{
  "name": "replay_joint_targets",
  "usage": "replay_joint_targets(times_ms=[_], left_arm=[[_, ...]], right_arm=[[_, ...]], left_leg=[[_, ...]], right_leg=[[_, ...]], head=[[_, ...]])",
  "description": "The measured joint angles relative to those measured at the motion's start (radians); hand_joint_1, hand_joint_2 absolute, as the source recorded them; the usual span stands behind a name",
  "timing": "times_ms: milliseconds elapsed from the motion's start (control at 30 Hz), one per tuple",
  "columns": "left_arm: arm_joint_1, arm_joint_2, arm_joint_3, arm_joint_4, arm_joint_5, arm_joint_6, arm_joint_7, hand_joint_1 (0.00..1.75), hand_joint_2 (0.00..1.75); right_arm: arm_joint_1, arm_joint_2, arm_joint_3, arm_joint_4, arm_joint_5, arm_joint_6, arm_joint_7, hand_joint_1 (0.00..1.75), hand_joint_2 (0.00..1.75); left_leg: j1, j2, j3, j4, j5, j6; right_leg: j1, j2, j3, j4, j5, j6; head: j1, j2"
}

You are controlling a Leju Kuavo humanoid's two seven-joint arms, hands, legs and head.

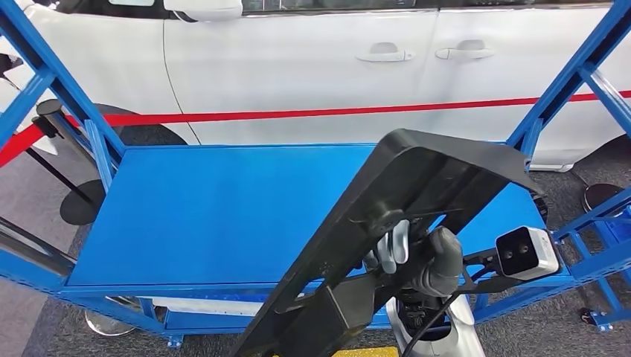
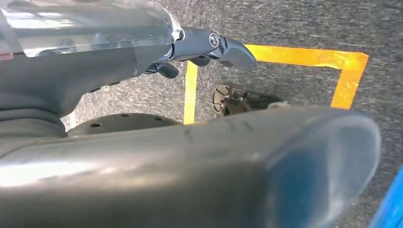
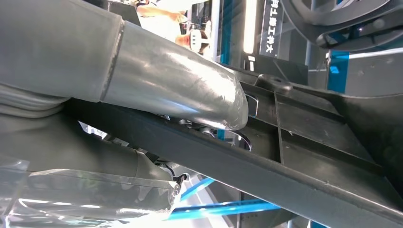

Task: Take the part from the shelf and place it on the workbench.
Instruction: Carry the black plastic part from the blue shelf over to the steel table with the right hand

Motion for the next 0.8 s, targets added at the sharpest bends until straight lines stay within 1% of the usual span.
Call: replay_joint_targets(times_ms=[67,100,133,167,200,233,267,300,333,367,400,433,467,500,567,600,633,667,700,733,767,800], left_arm=[[0.000,0.000,0.000,0.000,0.000,-0.003,-0.001,0.00,0.00],[0.001,0.000,0.000,0.000,0.000,-0.004,-0.001,0.00,0.00],[0.001,0.001,0.000,0.000,0.000,-0.005,-0.001,0.00,0.00],[0.001,0.001,0.000,0.000,0.000,-0.006,-0.001,0.00,0.00],[0.001,0.001,0.000,0.000,0.000,-0.007,-0.001,0.00,0.00],[0.001,0.001,0.000,0.000,-0.001,-0.007,-0.002,0.00,0.00],[0.000,0.001,0.000,0.000,-0.001,-0.008,-0.002,0.00,0.00],[0.000,0.001,0.000,0.000,-0.002,-0.008,-0.003,0.00,0.00],[0.000,0.001,0.000,0.000,-0.002,-0.009,-0.004,0.00,0.00],[0.000,0.001,0.000,0.000,-0.002,-0.009,-0.004,0.00,0.00],[0.000,0.002,0.000,0.000,-0.002,-0.010,-0.004,0.00,0.00],[0.000,0.002,0.000,0.000,-0.002,-0.010,-0.004,0.00,0.00],[0.000,0.003,0.000,0.001,-0.002,-0.010,-0.004,0.00,0.00],[0.000,0.003,0.000,0.001,-0.002,-0.010,-0.004,0.00,0.00],[0.001,0.004,0.000,0.001,-0.002,-0.010,-0.004,0.00,0.00],[0.001,0.004,0.000,0.001,-0.001,-0.010,-0.004,0.00,0.00],[0.002,0.004,0.000,0.001,-0.001,-0.010,-0.004,0.00,0.00],[0.003,0.004,0.000,0.001,0.000,-0.010,-0.004,0.00,0.00],[0.003,0.004,0.000,0.001,0.000,-0.010,-0.004,0.00,0.00],[0.002,0.004,0.000,0.001,0.000,-0.010,-0.004,0.00,0.00],[0.001,0.004,0.000,0.001,0.000,-0.010,-0.004,0.00,0.00],[0.000,0.004,0.000,0.001,0.000,-0.010,-0.004,0.00,0.00]], right_arm=[[0.003,-0.002,0.003,0.000,0.001,-0.005,-0.002,1.75,0.00],[0.006,-0.003,0.004,0.000,0.003,-0.006,-0.002,1.75,0.00],[0.008,-0.004,0.005,0.000,0.004,-0.008,-0.002,1.75,0.00],[0.009,-0.005,0.007,0.000,0.005,-0.009,-0.002,1.75,0.00],[0.009,-0.006,0.009,-0.001,0.007,-0.011,-0.002,1.75,0.00],[0.009,-0.006,0.011,-0.002,0.008,-0.013,-0.003,1.75,0.00],[0.009,-0.006,0.013,-0.003,0.009,-0.015,-0.003,1.75,0.00],[0.009,-0.006,0.015,-0.004,0.009,-0.016,-0.003,1.75,0.00],[0.009,-0.006,0.017,-0.006,0.010,-0.016,-0.003,1.75,0.00],[0.009,-0.007,0.019,-0.007,0.010,-0.017,-0.004,1.75,0.00],[0.009,-0.007,0.020,-0.008,0.010,-0.017,-0.004,1.75,0.00],[0.009,-0.007,0.022,-0.008,0.010,-0.017,-0.004,1.75,0.00],[0.008,-0.007,0.024,-0.009,0.011,-0.017,-0.004,1.75,0.00],[0.008,-0.007,0.026,-0.010,0.011,-0.017,-0.004,1.75,0.00],[0.008,-0.007,0.028,-0.010,0.011,-0.020,-0.004,1.75,0.00],[0.008,-0.007,0.029,-0.010,0.011,-0.021,-0.004,1.75,0.00],[0.008,-0.007,0.029,-0.010,0.011,-0.022,-0.004,1.75,0.00],[0.008,-0.007,0.030,-0.010,0.011,-0.023,-0.004,1.75,0.00],[0.008,-0.007,0.030,-0.010,0.011,-0.023,-0.004,1.75,0.00],[0.007,-0.007,0.031,-0.010,0.011,-0.024,-0.004,1.75,0.00],[0.006,-0.007,0.032,-0.010,0.011,-0.024,-0.004,1.75,0.00],[0.005,-0.007,0.033,-0.010,0.011,-0.024,-0.004,1.75,0.00]], left_leg=[[-0.003,0.000,-0.004,0.000,0.002,0.005],[-0.005,0.000,-0.007,0.001,0.003,0.006],[-0.006,0.000,-0.009,0.003,0.003,0.006],[-0.006,0.000,-0.010,0.006,0.003,0.006],[-0.006,-0.001,-0.011,0.010,0.002,0.005],[-0.007,-0.002,-0.012,0.014,0.001,0.003],[-0.009,-0.002,-0.013,0.018,-0.001,-0.001],[-0.011,-0.002,-0.015,0.021,-0.002,-0.005],[-0.012,-0.002,-0.017,0.022,-0.002,-0.010],[-0.013,-0.002,-0.018,0.022,-0.001,-0.015],[-0.013,-0.002,-0.019,0.021,0.000,-0.020],[-0.012,-0.002,-0.021,0.027,-0.006,-0.026],[-0.011,-0.001,-0.029,0.046,-0.021,-0.032],[-0.009,-0.001,-0.045,0.084,-0.048,-0.038],[-0.003,0.000,-0.100,0.214,-0.119,-0.049],[-0.001,0.000,-0.125,0.274,-0.143,-0.053],[0.001,0.000,-0.136,0.305,-0.149,-0.056],[0.003,0.000,-0.127,0.295,-0.135,-0.057],[0.005,0.000,-0.097,0.243,-0.104,-0.057],[0.005,0.001,-0.057,0.167,-0.072,-0.055],[0.004,0.001,-0.020,0.096,-0.047,-0.050],[0.002,0.000,0.004,0.047,-0.032,-0.044]], right_leg=[[0.000,0.000,-0.059,0.129,-0.066,0.004],[0.000,0.000,-0.081,0.178,-0.081,0.005],[0.000,0.000,-0.088,0.194,-0.079,0.005],[0.000,0.000,-0.073,0.169,-0.057,0.004],[0.000,0.000,-0.041,0.111,-0.024,0.001],[0.000,0.000,-0.003,0.040,0.003,-0.003],[0.002,0.000,0.027,-0.019,0.024,-0.007],[0.004,0.000,0.045,-0.056,0.033,-0.012],[0.007,0.001,0.049,-0.070,0.033,-0.016],[0.008,0.002,0.047,-0.071,0.037,-0.021],[0.007,0.002,0.046,-0.074,0.040,-0.026],[0.004,0.002,0.047,-0.077,0.044,-0.032],[0.002,0.000,0.046,-0.081,0.048,-0.038],[0.000,-0.002,0.046,-0.084,0.051,-0.043],[0.000,-0.004,0.041,-0.083,0.053,-0.047],[0.000,-0.005,0.038,-0.083,0.054,-0.048],[0.000,-0.006,0.036,-0.081,0.054,-0.048],[0.000,-0.006,0.035,-0.080,0.055,-0.047],[0.000,-0.006,0.035,-0.079,0.055,-0.046],[0.000,-0.006,0.036,-0.078,0.055,-0.044],[0.001,-0.005,0.036,-0.076,0.056,-0.041],[0.002,-0.005,0.034,-0.075,0.058,-0.035]], head=[[0.000,0.000],[0.000,0.000],[0.000,0.000],[0.000,0.000],[0.000,0.000],[0.000,0.000],[0.000,0.000],[0.000,0.000],[0.000,0.000],[0.000,0.000],[0.000,0.000],[-0.001,0.000],[-0.001,0.000],[-0.002,0.000],[-0.002,0.000],[-0.002,0.000],[-0.002,0.000],[-0.002,0.000],[-0.002,0.000],[-0.002,0.000],[-0.002,0.000],[-0.002,0.000]])
